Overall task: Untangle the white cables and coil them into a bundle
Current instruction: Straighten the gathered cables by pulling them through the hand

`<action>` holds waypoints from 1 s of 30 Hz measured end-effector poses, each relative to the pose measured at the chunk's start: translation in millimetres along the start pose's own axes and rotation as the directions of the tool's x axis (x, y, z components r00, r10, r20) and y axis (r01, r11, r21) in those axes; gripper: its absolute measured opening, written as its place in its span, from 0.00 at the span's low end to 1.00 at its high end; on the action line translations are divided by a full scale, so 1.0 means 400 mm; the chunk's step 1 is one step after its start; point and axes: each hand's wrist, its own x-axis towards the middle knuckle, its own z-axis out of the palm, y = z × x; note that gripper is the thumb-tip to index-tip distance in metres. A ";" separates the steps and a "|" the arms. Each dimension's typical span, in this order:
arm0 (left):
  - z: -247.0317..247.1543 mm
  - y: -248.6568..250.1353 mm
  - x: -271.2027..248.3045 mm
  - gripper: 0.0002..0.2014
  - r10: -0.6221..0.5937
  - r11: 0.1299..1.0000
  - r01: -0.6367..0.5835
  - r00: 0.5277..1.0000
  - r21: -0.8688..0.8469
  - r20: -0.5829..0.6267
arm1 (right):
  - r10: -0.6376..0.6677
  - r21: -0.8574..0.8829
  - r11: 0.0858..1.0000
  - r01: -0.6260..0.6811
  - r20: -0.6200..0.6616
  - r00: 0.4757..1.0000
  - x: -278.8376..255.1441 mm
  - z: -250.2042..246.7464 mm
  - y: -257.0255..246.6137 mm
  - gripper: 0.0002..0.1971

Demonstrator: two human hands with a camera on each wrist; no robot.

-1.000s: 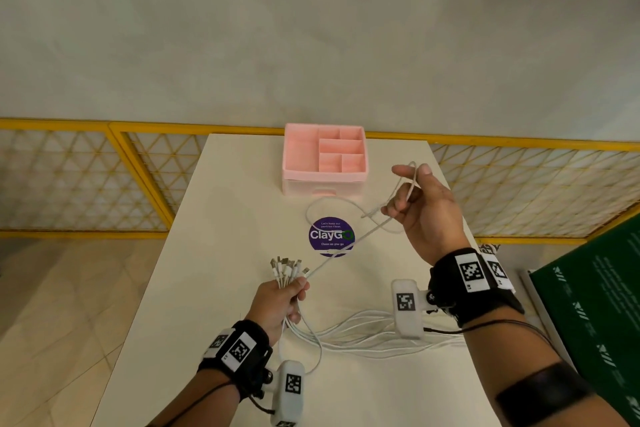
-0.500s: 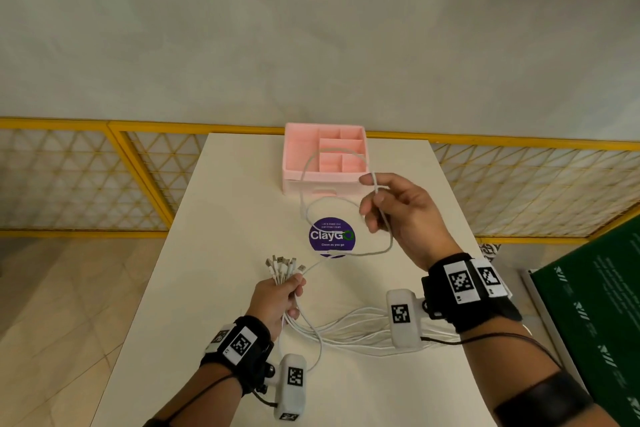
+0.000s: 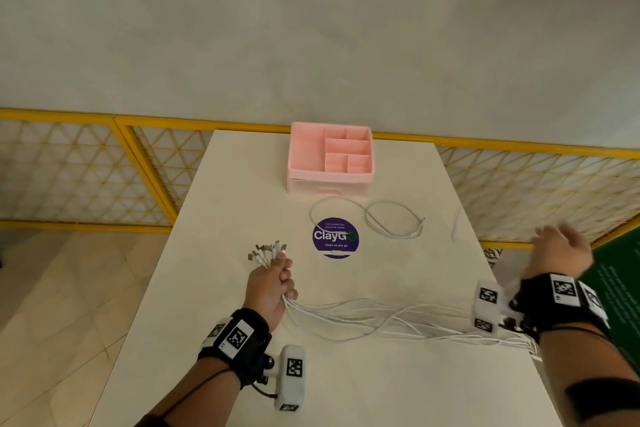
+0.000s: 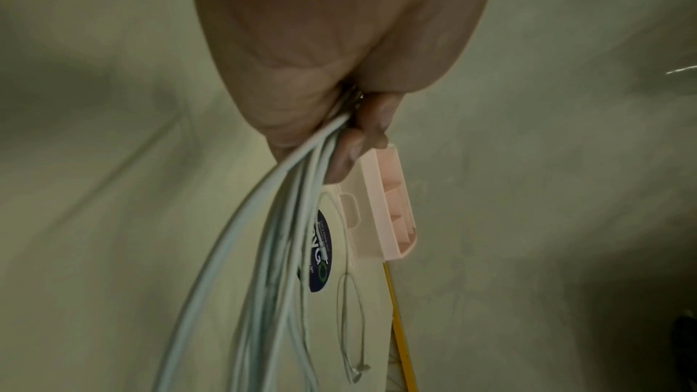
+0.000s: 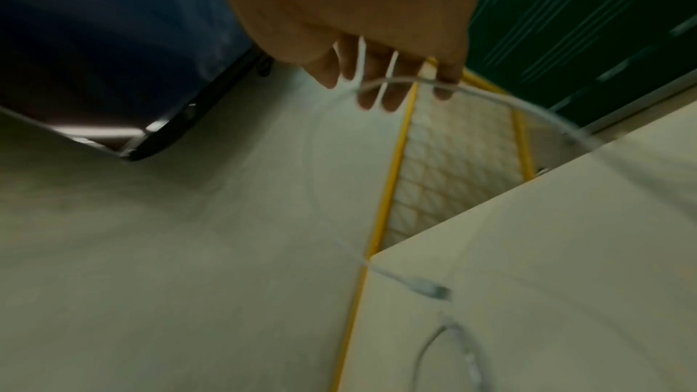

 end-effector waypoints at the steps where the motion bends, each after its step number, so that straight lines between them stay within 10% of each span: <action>1: 0.002 0.000 -0.001 0.14 0.002 1.000 -0.002 1.000 -0.023 0.011 | 0.063 -0.140 0.988 -0.073 -0.073 0.995 0.033 -0.023 0.015 0.24; 4: 0.013 0.000 -0.004 0.15 0.013 0.998 -0.011 0.999 -0.054 0.041 | 0.049 -0.373 0.923 -0.097 -0.137 0.989 0.050 -0.056 0.064 0.29; 7: 0.031 0.006 -0.005 0.16 0.040 0.997 -0.036 0.997 -0.067 0.067 | -0.087 -0.279 0.947 0.161 0.260 0.962 -0.059 -0.016 0.102 0.15; 10: 0.055 0.017 -0.011 0.16 0.064 0.996 -0.058 0.994 -0.069 0.088 | -0.070 -0.185 0.927 0.325 0.767 0.638 -0.239 0.058 0.132 0.09; 14: 0.088 0.036 -0.031 0.16 0.113 0.990 -0.103 0.987 -0.098 0.110 | 0.123 -0.160 0.825 0.543 0.987 0.103 -0.478 0.144 0.212 0.16; 17: 0.087 0.057 -0.036 0.15 0.153 0.986 -0.143 0.982 -0.089 0.113 | 0.285 -0.174 0.701 0.692 0.957 -0.047 -0.572 0.167 0.257 0.15; 23: 0.027 0.096 -0.008 0.14 0.176 0.967 -0.159 0.982 -0.197 0.072 | 0.371 -0.224 0.416 0.881 0.927 0.061 -0.445 0.128 0.320 0.16; 30: 0.022 0.111 0.000 0.16 0.173 0.955 -0.162 0.985 -0.250 0.020 | 0.348 -0.476 0.160 0.865 0.847 0.402 -0.206 -0.018 0.337 0.19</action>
